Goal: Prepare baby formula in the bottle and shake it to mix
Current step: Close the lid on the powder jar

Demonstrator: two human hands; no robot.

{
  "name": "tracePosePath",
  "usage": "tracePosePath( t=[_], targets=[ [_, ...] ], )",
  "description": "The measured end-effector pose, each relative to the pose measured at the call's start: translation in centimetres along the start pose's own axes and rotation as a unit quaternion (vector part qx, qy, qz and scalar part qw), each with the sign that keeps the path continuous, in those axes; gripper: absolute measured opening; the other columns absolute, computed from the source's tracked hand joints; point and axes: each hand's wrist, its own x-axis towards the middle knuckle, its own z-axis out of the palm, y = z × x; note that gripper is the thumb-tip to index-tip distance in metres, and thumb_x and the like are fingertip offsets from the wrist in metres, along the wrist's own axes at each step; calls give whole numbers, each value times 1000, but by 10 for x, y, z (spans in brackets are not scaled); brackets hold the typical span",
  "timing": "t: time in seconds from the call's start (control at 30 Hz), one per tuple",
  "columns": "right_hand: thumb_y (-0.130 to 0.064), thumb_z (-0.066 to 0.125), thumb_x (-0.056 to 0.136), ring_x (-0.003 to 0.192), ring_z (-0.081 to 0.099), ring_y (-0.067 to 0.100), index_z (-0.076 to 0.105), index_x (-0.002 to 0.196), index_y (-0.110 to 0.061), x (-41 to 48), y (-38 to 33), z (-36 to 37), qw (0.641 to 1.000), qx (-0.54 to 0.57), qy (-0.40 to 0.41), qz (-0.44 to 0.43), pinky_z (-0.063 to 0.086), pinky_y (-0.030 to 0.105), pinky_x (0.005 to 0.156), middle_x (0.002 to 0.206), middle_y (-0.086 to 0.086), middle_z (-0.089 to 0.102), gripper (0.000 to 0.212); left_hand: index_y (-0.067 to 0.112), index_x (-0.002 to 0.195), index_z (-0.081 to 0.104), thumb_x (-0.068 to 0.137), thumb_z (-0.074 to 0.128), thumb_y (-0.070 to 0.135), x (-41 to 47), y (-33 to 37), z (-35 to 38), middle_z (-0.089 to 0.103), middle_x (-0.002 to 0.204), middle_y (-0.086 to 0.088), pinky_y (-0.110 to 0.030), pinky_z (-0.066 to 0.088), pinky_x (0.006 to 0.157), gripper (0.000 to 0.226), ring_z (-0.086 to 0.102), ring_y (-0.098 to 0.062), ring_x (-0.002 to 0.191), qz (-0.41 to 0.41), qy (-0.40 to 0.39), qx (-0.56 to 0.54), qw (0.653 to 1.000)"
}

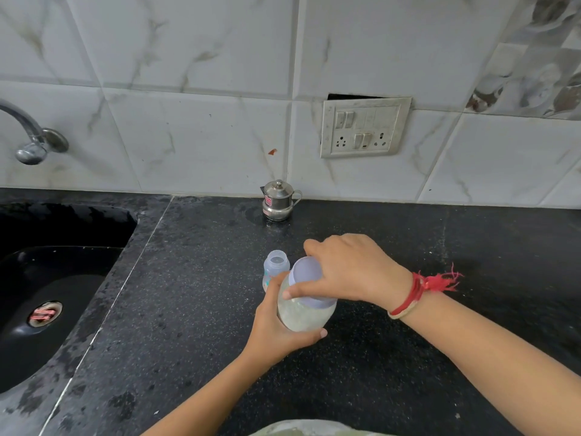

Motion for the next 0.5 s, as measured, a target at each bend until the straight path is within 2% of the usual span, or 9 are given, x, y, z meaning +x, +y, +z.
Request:
tracePosePath(
  t=[0.07,0.1,0.13,0.2,0.27,0.33,0.37,0.43,0.5],
  targets=[
    [-95,33,57,65,51,25,47,78,-22,2,-1,1,999,-31,31,10,23,31,50,60,-6,44,77,52,128,40,49,93,39,2,1,0,58,121,27,-14,51,81,96,59,1,109,4,3,4,1000],
    [-95,34,56,75,57,25,52,90,-24,2,1,0,999,-25,31,13,29,31,54,68,-4,53,81,52,128,39,48,93,39,3,1,0,58,120,27,-17,52,81,97,60,0,109,0,6,2,1000],
    [-94,40,54,90,60,25,52,110,-29,3,4,-2,1000,-7,7,12,37,32,63,89,-3,61,86,51,129,39,47,93,39,4,1,-1,59,120,26,-22,54,82,98,60,-1,109,-7,11,-4,1000],
    [-79,64,55,121,48,18,28,138,-41,4,11,-14,992,72,-102,-18,38,36,91,136,-7,45,98,50,129,39,46,93,39,6,1,-2,58,121,26,-29,55,84,100,59,-1,111,-18,22,-11,1000],
    [-50,81,60,131,34,10,20,142,-45,5,16,-27,969,155,-179,-75,33,34,101,147,-14,28,102,53,129,37,46,93,42,7,2,-4,56,122,29,-18,52,81,101,56,3,113,-16,29,-3,999],
    [-31,81,66,126,37,9,30,139,-45,8,16,-31,959,177,-194,-109,40,36,98,142,-13,36,90,56,130,35,45,92,43,8,3,-6,54,123,32,-10,49,79,103,54,7,114,-15,28,3,1000],
    [-30,79,69,120,42,11,35,135,-45,9,15,-29,962,168,-184,-109,43,35,92,135,-11,43,81,56,130,34,45,92,42,8,3,-6,54,123,32,-11,49,79,104,54,6,115,-16,24,3,1000],
    [-43,75,71,105,49,14,44,126,-42,9,11,-26,977,123,-153,-77,39,30,77,116,-7,52,64,54,130,36,46,93,40,7,2,-6,55,123,30,-16,50,80,103,56,3,114,-17,14,-2,1000],
    [-67,63,70,88,54,18,55,108,-31,10,6,-21,992,79,-93,-17,37,31,65,89,-6,57,53,52,129,37,47,93,39,7,1,-6,57,122,28,-15,51,78,101,59,1,111,-14,7,-4,1000]
  ],
)
